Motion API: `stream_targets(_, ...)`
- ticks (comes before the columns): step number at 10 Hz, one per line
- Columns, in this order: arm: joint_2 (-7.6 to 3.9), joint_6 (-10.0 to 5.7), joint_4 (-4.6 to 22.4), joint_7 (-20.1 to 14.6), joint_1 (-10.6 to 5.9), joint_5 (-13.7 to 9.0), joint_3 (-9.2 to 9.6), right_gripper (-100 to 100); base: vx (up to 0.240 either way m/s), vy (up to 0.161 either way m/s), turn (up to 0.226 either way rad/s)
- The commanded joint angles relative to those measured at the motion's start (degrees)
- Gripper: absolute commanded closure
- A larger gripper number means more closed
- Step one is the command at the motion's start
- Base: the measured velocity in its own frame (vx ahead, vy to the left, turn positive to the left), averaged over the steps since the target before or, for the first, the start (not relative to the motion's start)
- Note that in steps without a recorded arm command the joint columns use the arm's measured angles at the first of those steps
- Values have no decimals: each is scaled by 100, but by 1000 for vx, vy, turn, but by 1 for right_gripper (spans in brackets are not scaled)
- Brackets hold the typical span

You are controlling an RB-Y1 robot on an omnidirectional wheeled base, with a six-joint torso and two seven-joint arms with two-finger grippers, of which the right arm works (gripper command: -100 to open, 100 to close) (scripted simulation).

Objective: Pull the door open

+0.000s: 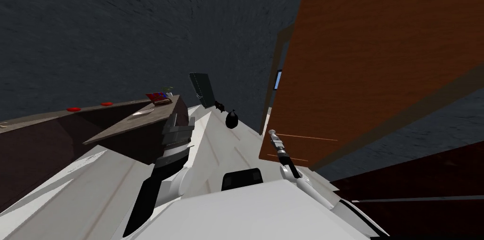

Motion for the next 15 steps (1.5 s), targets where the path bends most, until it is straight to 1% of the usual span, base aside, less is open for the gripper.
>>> stream_targets(1,-85,-93,-21,-139,54,69,115,100,-230,-5,95)
stream_targets(6,-381,-344,-135,-555,260,286,479,100,-230,-45,93)
stream_targets(7,-419,-377,-150,-609,287,314,527,100,-221,-38,74)
stream_targets(8,-399,-323,-162,-555,284,292,491,100,-95,-12,13)
stream_targets(9,-469,-434,-149,-660,359,335,588,100,-137,-29,85)
stream_targets(12,-630,-681,-134,-856,484,411,759,100,-177,-54,127)
stream_targets(13,-660,-726,-131,-892,507,425,790,100,-197,-50,82)
stream_targets(15,-771,-896,-120,-1028,594,477,908,100,-183,-47,98)
